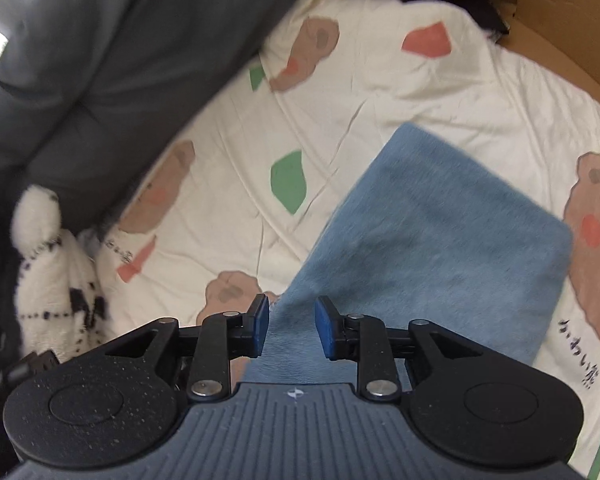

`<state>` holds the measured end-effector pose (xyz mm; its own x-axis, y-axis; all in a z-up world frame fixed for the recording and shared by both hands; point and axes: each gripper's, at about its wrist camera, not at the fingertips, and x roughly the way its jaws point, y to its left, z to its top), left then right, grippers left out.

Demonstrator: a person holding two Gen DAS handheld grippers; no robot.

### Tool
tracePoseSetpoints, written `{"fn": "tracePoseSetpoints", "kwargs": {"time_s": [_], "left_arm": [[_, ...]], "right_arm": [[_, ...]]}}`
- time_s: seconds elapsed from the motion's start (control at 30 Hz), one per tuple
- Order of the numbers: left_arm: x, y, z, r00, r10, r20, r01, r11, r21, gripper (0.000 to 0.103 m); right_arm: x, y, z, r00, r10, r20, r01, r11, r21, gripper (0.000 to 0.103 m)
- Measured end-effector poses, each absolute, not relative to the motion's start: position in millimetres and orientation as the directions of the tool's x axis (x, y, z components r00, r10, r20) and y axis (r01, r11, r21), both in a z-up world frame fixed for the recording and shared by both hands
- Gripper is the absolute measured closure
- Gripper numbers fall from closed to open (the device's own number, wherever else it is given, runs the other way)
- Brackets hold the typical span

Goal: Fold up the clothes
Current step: 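Lay the folded end down and open the right gripper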

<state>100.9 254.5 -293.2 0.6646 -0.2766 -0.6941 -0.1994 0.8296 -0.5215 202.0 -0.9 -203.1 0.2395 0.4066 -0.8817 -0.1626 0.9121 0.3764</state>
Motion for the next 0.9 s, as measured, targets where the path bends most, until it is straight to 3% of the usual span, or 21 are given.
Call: {"fn": "tracePoseSetpoints", "kwargs": {"time_s": [0.27,0.5,0.57,0.9], "left_arm": [[116,227,-281,0.643,-0.32,-0.696,-0.086,0.873,-0.48,0.05],[125,194,-287,0.58,-0.344,-0.739,-0.024,0.899,-0.438,0.045],[128,188,-288,0.575,-0.335,-0.747,-0.009,0.91,-0.415,0.042],[136,191,-308,0.496,-0.318,-0.808,-0.007,0.929,-0.37,0.044]], "right_arm": [[195,-63,-213,0.296,0.379,-0.877,-0.11,0.925,0.363,0.069],[181,-99,-224,0.36,0.429,-0.829,-0.057,0.896,0.44,0.068],[175,-109,-229,0.372,0.434,-0.821,-0.045,0.891,0.451,0.062],[148,-140,-266,0.389,0.462,-0.797,-0.009,0.867,0.499,0.061]]}}
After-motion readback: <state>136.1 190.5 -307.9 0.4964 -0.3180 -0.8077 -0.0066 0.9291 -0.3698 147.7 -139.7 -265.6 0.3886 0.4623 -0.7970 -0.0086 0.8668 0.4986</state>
